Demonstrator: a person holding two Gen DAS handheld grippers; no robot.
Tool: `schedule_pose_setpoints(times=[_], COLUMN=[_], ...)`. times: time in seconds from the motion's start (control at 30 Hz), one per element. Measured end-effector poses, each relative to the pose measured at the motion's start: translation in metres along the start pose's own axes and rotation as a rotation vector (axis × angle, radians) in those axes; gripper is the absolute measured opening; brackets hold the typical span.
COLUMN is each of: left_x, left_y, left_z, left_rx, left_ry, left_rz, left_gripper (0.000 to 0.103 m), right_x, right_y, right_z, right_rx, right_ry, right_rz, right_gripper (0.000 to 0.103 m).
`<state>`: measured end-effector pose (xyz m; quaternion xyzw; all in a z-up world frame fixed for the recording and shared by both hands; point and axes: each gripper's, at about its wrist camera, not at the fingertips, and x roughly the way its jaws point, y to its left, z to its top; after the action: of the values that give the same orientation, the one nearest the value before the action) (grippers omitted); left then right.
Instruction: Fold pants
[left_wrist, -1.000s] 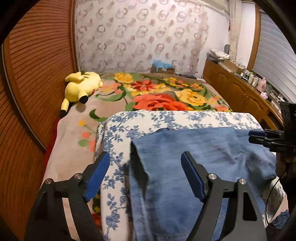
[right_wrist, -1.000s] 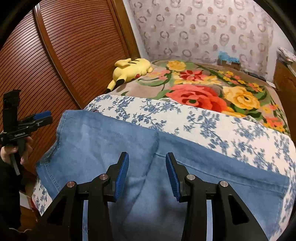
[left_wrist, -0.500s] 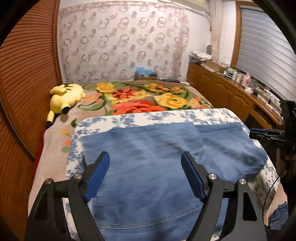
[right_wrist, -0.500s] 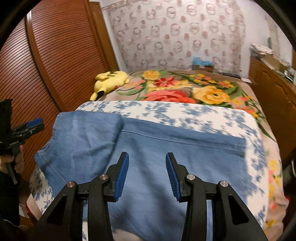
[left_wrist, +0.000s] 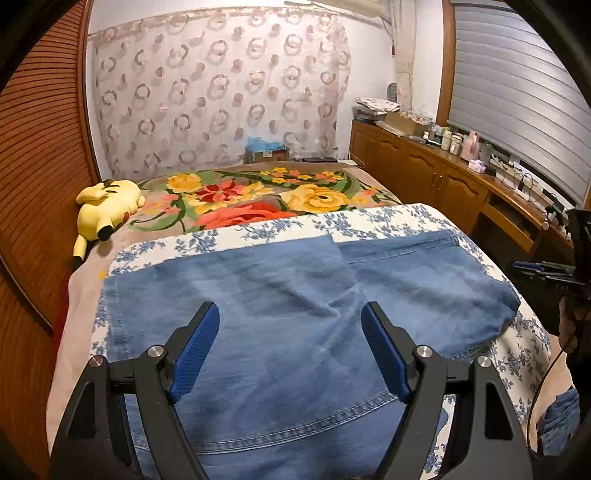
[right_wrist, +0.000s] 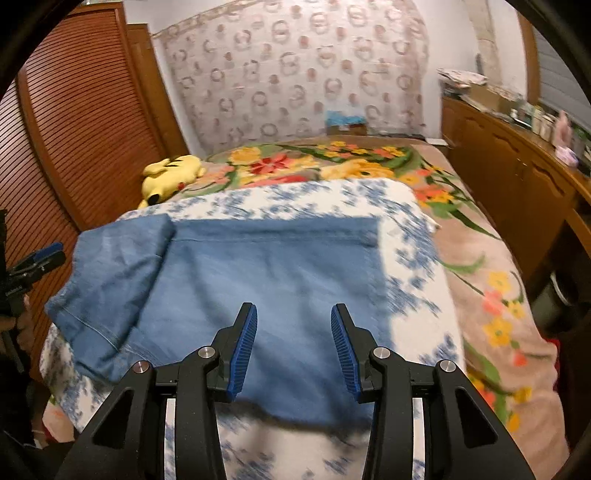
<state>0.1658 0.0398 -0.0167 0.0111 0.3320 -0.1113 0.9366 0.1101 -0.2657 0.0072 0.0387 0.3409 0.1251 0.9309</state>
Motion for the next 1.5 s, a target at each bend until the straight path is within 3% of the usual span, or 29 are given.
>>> schedule_pose_setpoints(times=[0.13, 0.2, 0.37, 0.63, 0.93, 1.1, 1.2, 1.33, 1.5], left_x=[0.009, 0.016, 0.032, 0.047, 0.04, 0.04, 0.039, 0.035, 0.024], left_y=[-0.011, -0.02, -0.041, -0.052, -0.054, -0.054, -0.053, -0.05, -0.044], left_z=[-0.006, -0.012, -0.029, -0.055, -0.069, -0.068, -0.068, -0.067, -0.059], left_rx=[-0.004, 0.001, 0.027, 0.03, 0.033, 0.026, 0.025, 0.007, -0.01], left_ry=[0.024, 0.044, 0.106, 0.198, 0.196, 0.192, 0.191, 0.184, 0.147], left_rz=[-0.024, -0.039, -0.068, -0.084, -0.096, -0.097, -0.098, -0.101, -0.077], left_gripper=[0.08, 0.08, 0.08, 0.08, 0.08, 0.08, 0.08, 0.08, 0.08], right_x=[-0.006, -0.008, -0.004, 0.005, 0.006, 0.005, 0.002, -0.033, -0.048], right_y=[-0.013, -0.016, -0.018, -0.014, -0.01, -0.007, -0.013, -0.023, -0.019], right_z=[-0.014, -0.02, -0.028, -0.032, -0.031, -0.034, -0.036, -0.029, -0.019], right_rx=[0.031, 0.025, 0.03, 0.034, -0.012, -0.043, -0.017, 0.072, 0.064], right_ry=[0.008, 0.0, 0.043, 0.095, 0.104, 0.102, 0.077, -0.06, -0.097], right_rz=[-0.012, -0.044, -0.103, -0.086, -0.114, -0.125, -0.111, -0.066, -0.045], right_gripper=[0.044, 0.052, 0.053, 0.053, 0.053, 0.018, 0.015, 0.014, 0.014])
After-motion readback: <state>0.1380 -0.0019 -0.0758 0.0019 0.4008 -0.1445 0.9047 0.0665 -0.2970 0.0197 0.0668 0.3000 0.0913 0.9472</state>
